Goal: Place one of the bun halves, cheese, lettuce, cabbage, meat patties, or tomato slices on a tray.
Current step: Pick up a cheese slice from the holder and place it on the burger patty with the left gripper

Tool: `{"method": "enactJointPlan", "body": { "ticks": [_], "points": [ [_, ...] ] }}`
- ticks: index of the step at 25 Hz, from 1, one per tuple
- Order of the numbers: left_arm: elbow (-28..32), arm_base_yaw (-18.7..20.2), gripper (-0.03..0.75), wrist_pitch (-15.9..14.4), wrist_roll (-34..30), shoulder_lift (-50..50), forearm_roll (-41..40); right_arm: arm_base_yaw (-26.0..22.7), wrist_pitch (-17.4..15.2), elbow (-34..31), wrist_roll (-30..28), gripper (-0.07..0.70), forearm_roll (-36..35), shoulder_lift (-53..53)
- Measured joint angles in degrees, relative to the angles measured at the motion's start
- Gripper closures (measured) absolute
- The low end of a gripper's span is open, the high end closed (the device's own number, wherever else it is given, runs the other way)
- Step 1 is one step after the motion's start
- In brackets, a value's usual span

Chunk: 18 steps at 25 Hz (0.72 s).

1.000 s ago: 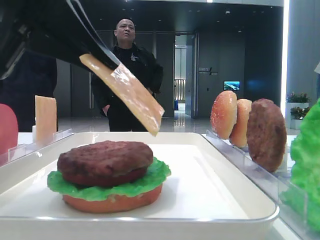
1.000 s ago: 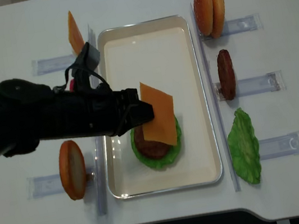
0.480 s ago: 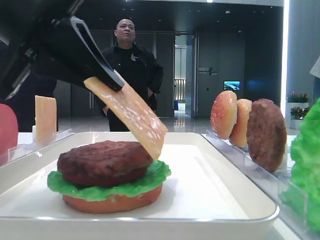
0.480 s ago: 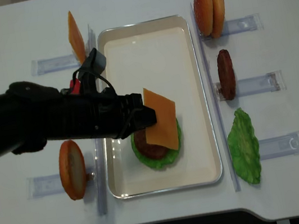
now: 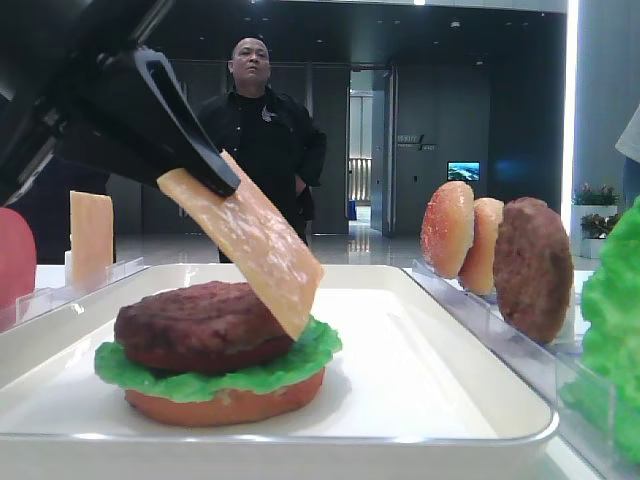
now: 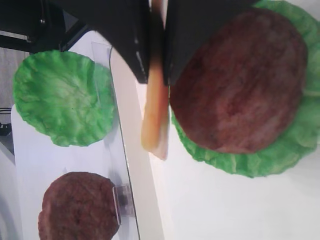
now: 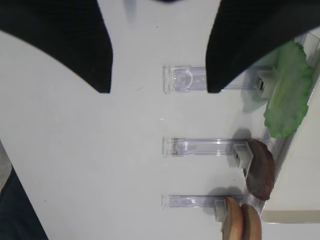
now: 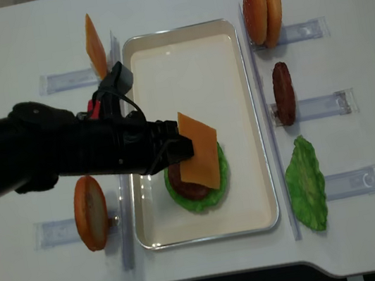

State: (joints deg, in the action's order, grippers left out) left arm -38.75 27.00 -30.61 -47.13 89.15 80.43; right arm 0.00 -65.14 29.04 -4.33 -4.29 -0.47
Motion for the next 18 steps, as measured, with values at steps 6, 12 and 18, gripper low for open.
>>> {"method": "enactJointPlan", "body": {
  "ticks": [6,12,18],
  "points": [
    [0.00,0.00,0.682,0.11,0.00,0.06,-0.65,0.00,0.00,0.00,0.00,0.234,0.00,0.00],
    [0.00,0.00,0.682,0.36,0.77,1.13,-1.46,0.00,0.00,0.00,0.00,0.234,0.00,0.00],
    [0.00,0.00,0.682,1.37,1.51,1.25,-2.78,0.00,0.00,0.00,0.00,0.234,0.00,0.00]
  ]
}}
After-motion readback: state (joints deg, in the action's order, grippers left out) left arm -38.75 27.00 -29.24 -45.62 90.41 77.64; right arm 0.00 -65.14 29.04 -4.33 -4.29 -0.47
